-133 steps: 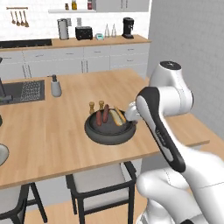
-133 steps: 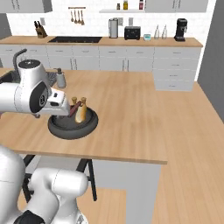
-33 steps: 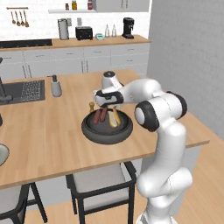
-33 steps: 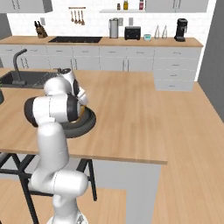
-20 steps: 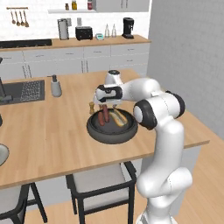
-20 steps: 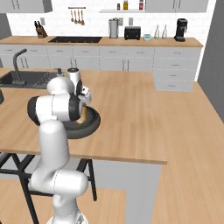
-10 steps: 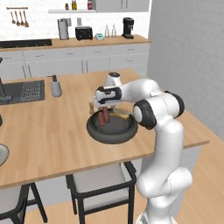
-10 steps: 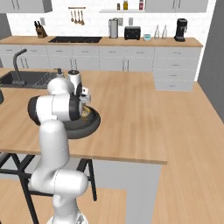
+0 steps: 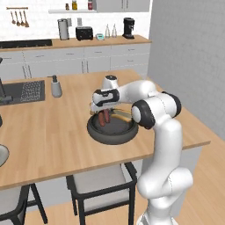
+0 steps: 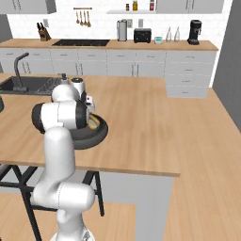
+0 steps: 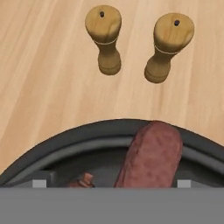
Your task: Place one bun and one sausage from the bowl on each plate.
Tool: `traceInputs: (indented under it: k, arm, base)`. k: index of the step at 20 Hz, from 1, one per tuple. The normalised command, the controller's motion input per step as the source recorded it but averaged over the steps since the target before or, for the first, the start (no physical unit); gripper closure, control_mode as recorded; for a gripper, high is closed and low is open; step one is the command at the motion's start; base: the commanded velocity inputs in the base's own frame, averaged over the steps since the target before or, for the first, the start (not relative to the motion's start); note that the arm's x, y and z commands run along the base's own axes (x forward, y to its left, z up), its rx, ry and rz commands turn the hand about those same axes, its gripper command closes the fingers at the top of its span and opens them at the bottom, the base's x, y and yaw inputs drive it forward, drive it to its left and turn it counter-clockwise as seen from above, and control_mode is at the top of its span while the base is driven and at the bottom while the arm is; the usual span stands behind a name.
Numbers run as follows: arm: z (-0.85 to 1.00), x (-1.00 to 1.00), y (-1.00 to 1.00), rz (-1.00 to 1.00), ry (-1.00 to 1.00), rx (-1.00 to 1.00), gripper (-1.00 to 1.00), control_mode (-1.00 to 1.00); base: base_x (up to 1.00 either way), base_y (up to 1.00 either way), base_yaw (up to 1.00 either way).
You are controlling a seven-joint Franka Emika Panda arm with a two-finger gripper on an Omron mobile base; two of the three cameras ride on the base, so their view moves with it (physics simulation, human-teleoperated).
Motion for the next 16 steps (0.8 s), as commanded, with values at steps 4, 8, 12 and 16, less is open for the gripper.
traceInputs:
  k: [4,8,12,16]
  arm:
    - [-0.20,0.00,0.00,0.00,0.00,0.00,1.00,-1.00]
    - [-0.02,-0.07,0.00,0.00,-0.01,0.00,1.00,-1.00]
    - [0.06,-0.23,0.00,0.00,-0.04,0.00,1.00,-1.00]
    - [0.93,-0.85,-0.13,0.00,-0.28,0.00,1.00,-1.00]
  base:
    - [0.00,0.00,0.00]
    - [0.00,0.00,0.00]
    - [0.00,0.00,0.00]
    - [0.00,0.00,0.00]
